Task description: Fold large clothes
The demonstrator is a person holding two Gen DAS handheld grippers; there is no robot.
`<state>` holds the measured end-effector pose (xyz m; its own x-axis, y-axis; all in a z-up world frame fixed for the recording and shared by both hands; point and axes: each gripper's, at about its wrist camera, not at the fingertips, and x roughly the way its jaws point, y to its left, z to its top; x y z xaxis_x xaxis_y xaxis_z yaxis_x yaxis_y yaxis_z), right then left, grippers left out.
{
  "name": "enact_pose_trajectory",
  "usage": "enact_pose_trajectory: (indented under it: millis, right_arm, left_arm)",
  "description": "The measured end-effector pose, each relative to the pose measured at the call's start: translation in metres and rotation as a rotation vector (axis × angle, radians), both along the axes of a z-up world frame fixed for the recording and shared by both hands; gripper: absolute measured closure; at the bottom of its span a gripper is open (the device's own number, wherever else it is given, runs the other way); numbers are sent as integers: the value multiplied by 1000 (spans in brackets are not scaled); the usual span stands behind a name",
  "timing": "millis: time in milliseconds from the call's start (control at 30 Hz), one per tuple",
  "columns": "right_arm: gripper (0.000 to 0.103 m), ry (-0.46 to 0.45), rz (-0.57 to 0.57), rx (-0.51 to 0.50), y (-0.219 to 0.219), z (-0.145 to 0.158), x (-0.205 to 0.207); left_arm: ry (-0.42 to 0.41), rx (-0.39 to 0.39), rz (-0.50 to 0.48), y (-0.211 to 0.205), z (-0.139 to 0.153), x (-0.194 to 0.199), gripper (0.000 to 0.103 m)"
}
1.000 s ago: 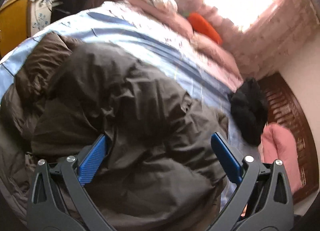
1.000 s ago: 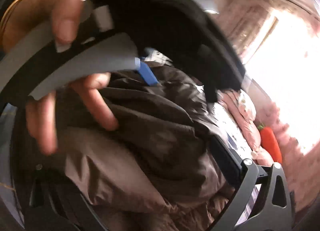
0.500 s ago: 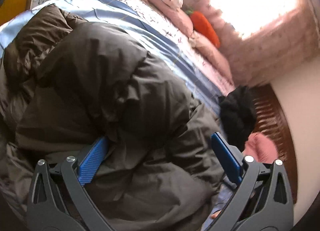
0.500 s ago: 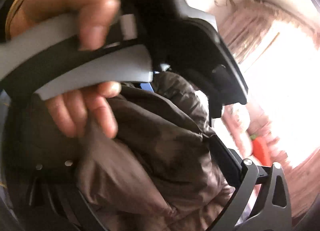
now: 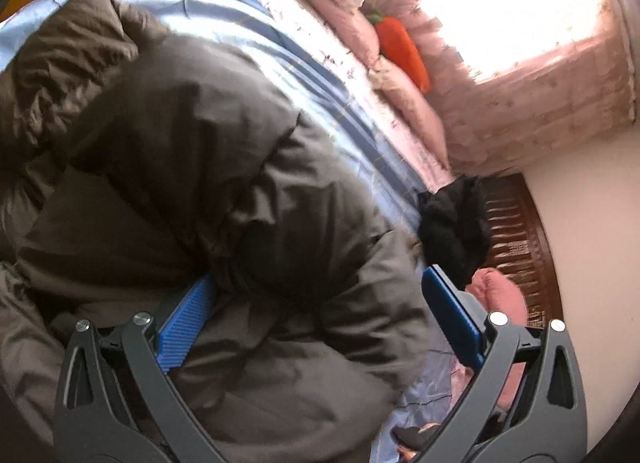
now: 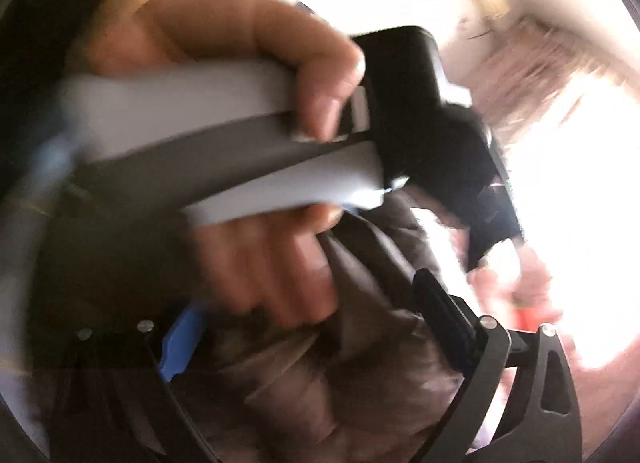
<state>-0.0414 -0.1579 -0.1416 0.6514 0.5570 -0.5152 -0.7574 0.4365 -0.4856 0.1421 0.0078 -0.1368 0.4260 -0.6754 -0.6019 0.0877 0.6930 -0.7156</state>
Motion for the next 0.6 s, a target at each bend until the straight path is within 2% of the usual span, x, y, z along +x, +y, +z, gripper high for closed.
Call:
enact_pose_trajectory:
  millis: [100,167,200,300,367,433,467,500,533,600]
  right_arm:
    - [1,13,26,210,-17,31,-8]
    - [1,11,0,297,-27,47,-3]
    - [1,22,-21,339,-32,51,0]
    - [1,127,-190,557,-65,61,26]
    - [1,341,-273,697,-98,57,59]
    - [1,508,-307,755,-104,48,74]
    - [1,539,-297,789,-102,45,73]
    - [1,521,-293,814,-95,54,72]
    - [1,458,-337,819,-88,55,66]
    - [1,392,-440,723,-67,59,60]
  left_arm:
    - [-9,1,-8,4,3,1,2]
    - [1,13,-40,1,3,-2,2]
    - [-24,31,-47,-2,8,-6,2]
    - [-196,210,-19,-7,33,-27,2]
    - [-318,424,31,-8,53,-40,2]
    - [-341,592,78,-4,59,-41,2]
    - [-337,646,106,1,60,-41,2]
    - [-316,680,137,10,59,-39,2]
    - [-291,690,148,17,58,-37,2]
    - [-239,701,146,29,51,-33,2]
